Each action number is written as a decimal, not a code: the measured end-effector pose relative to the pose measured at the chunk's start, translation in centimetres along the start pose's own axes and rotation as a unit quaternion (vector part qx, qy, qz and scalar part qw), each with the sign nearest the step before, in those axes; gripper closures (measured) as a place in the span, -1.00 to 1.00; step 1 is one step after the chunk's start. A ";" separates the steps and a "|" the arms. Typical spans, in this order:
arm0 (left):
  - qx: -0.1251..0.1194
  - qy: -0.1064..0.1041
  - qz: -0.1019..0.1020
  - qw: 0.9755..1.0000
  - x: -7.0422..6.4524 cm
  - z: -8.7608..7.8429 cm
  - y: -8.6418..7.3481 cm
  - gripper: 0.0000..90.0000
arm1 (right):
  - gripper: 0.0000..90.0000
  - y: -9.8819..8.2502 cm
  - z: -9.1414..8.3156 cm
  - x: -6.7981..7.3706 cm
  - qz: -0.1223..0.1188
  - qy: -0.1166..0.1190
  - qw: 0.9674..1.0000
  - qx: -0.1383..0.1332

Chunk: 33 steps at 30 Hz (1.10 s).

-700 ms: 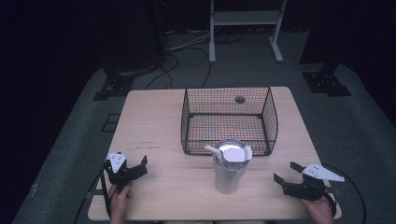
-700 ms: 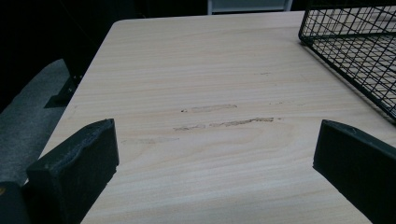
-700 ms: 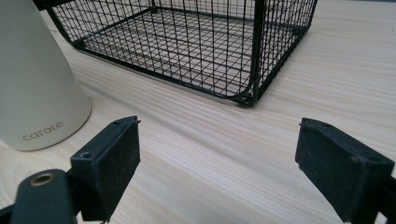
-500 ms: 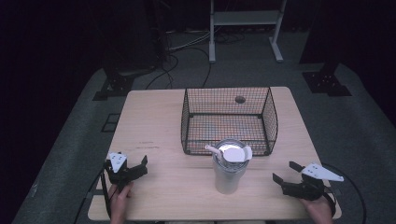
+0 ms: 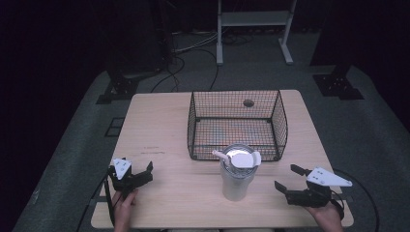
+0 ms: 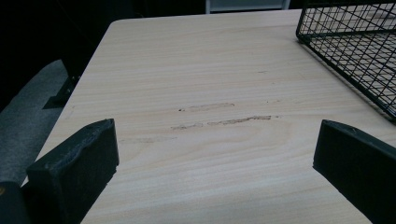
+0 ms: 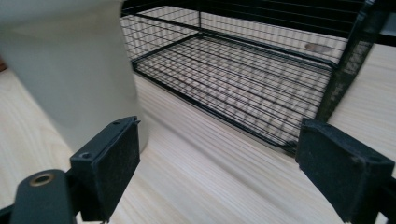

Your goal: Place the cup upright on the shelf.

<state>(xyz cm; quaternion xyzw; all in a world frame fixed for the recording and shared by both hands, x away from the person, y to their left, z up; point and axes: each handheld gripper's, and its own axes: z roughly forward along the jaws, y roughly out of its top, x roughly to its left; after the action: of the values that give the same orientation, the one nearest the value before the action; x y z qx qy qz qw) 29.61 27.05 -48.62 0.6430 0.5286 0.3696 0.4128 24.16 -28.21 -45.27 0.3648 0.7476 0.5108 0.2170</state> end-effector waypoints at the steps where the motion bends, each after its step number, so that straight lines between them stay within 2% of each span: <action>1: 0.000 0.000 0.000 1.000 0.0 0.0 0.0 -1.00 | -0.72 0.2 0.1 0.2 -0.006 0.005 1.000 0.001; 11: 0.000 0.000 -0.001 1.000 0.0 0.0 0.0 -1.00 | -0.72 1.4 0.3 1.5 -0.029 0.040 0.999 0.005; 20: 0.000 -0.002 0.000 1.000 0.0 0.0 0.0 -1.00 | -0.73 1.7 0.7 2.4 -0.043 0.060 0.997 0.013; 24: 0.000 -0.002 0.000 1.000 0.0 0.0 0.0 -1.00 | -0.73 2.1 1.0 3.0 -0.056 0.074 0.996 0.017; 33: 0.000 -0.002 0.001 1.000 0.0 0.0 0.0 -1.00 | -0.76 2.4 1.6 3.9 -0.064 0.095 0.993 0.020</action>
<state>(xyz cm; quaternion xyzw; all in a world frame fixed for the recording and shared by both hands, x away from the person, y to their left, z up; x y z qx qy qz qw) 29.60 27.04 -48.63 0.6445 0.5269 0.3685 0.4137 23.52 -23.77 -43.50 0.2701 0.7970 0.5128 0.1697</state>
